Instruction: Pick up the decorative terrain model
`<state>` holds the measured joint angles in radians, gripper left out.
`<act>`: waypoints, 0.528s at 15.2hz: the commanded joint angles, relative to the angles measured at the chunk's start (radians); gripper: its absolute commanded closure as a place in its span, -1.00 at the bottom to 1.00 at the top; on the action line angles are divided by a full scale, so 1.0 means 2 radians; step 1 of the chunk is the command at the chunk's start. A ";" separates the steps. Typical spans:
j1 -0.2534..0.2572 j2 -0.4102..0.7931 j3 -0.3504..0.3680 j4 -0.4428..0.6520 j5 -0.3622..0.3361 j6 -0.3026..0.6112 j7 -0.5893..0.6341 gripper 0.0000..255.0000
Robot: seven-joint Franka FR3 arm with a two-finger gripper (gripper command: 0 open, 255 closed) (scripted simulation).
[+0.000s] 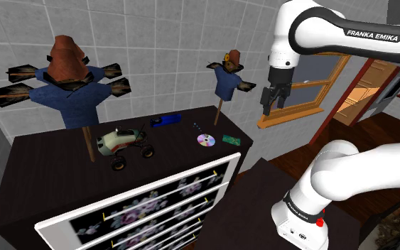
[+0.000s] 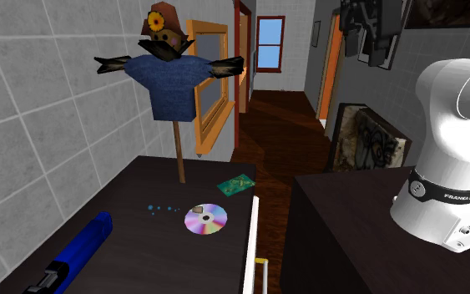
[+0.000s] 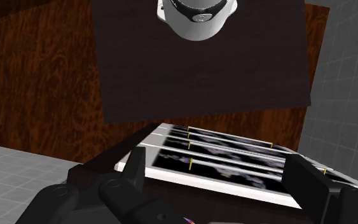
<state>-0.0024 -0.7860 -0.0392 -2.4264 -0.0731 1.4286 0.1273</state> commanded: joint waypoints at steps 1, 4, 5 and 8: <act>0.000 0.000 0.000 0.000 0.000 0.000 0.000 -1.00; -0.002 0.007 -0.009 -0.041 -0.023 0.056 -0.016 -1.00; -0.004 0.011 -0.013 -0.054 -0.030 0.075 -0.020 -1.00; -0.008 0.029 -0.023 -0.087 -0.054 0.135 -0.033 -1.00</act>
<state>-0.0155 -0.7427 -0.0774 -2.5811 -0.1633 1.6554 0.0708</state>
